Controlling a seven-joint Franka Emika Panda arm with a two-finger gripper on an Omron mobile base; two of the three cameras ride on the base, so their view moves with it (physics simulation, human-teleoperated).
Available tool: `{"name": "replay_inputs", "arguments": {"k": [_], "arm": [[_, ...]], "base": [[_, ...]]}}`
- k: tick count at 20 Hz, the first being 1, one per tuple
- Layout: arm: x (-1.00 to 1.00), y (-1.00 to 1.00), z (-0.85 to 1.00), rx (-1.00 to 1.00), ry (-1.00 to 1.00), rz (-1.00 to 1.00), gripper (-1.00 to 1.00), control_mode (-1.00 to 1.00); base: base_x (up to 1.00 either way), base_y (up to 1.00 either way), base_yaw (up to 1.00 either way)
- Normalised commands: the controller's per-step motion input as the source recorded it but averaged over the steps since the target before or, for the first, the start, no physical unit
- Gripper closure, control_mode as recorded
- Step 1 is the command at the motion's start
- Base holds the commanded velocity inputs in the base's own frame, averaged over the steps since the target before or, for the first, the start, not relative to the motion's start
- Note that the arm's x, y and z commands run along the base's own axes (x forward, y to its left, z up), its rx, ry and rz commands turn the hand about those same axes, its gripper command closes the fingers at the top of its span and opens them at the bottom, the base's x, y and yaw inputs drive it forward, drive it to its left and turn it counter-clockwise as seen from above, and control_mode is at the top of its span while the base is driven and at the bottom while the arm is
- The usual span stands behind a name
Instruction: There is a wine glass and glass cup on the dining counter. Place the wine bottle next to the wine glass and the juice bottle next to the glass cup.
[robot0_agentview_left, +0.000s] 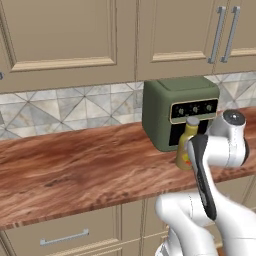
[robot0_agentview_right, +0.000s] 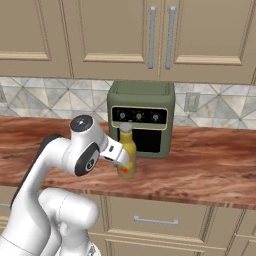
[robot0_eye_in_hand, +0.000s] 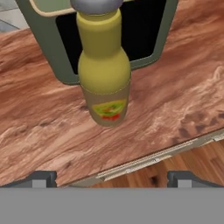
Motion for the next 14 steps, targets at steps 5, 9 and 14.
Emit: {"name": "replay_inputs", "arguments": {"k": [5,9,14], "arm": [[-0.05,0.00,0.48,0.04,0.04,0.00,-1.00,-1.00],[-0.02,0.00,0.57,0.01,0.07,0.00,-1.00,-1.00],[-0.01,0.00,0.57,0.00,0.22,0.00,-1.00,-1.00]], "base": [[0.00,0.00,0.00],[0.00,0.00,0.00],[0.00,0.00,0.00]]}}
